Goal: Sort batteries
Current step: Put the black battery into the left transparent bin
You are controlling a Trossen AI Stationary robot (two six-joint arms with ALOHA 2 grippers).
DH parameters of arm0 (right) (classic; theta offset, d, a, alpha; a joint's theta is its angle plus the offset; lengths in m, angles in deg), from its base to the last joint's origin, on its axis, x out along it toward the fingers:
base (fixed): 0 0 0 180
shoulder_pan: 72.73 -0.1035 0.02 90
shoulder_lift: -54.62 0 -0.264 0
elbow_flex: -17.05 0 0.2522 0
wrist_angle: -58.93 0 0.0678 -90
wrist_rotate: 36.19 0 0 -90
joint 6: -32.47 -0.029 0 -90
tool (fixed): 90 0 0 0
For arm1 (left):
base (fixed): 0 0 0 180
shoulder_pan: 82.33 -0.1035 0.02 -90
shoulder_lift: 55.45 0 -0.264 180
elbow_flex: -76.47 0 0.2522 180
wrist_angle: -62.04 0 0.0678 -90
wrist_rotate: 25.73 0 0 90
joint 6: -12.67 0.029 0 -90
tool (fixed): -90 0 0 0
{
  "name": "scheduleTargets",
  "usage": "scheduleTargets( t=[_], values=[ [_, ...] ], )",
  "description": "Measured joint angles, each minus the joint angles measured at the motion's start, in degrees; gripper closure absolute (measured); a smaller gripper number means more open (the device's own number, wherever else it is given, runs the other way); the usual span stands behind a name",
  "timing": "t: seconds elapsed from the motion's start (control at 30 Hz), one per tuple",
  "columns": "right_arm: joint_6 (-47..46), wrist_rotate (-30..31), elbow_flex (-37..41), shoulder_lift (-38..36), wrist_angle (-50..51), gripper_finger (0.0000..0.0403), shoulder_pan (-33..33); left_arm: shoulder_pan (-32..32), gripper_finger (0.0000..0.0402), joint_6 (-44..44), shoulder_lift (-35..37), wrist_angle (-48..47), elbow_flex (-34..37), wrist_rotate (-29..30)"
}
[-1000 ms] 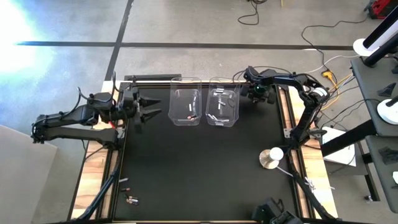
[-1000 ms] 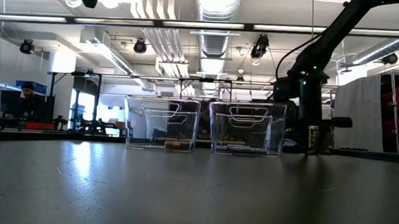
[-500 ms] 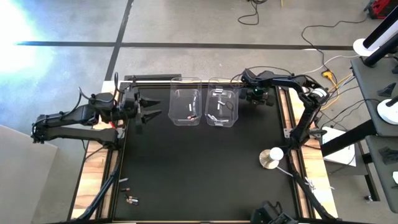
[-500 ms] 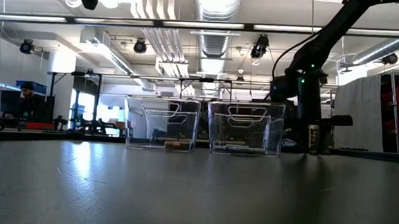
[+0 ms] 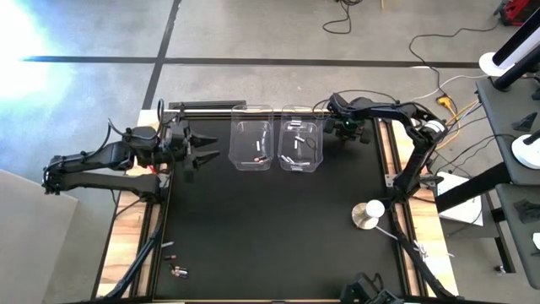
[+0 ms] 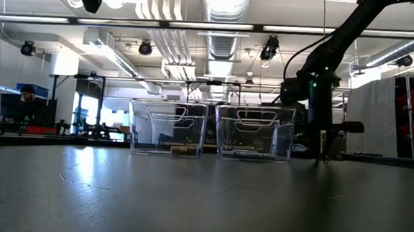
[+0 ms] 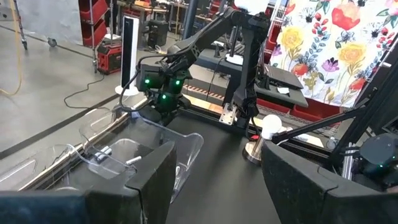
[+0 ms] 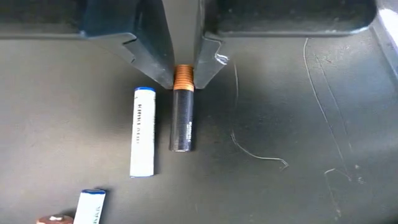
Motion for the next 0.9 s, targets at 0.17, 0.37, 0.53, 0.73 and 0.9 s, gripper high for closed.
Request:
scheduleTargets(
  t=[0.17,0.37,0.53,0.73,0.9],
  values=[
    [0.0,0.2,0.9,-0.1,-0.5,0.0362,0.0,0.0,0.0189,0.0,0.0,0.0,0.0,0.0],
    [0.1,0.2,1.0,0.0,-1.1,0.0351,0.0,0.0,0.0189,0.0,0.0,0.1,0.0,0.0],
    [0.9,0.2,1.1,0.1,-1.1,0.036,0.0,0.0,0.0189,0.0,0.0,0.4,0.0,0.0],
    [1.1,0.1,1.1,0.1,-1.2,0.0371,0.0,0.0,0.0189,0.0,0.1,0.4,0.0,0.0],
    [1.4,0.1,1.0,-0.6,-1.0,0.0369,-0.1,0.0,0.0189,0.0,0.6,0.2,0.0,0.0]
  ],
)
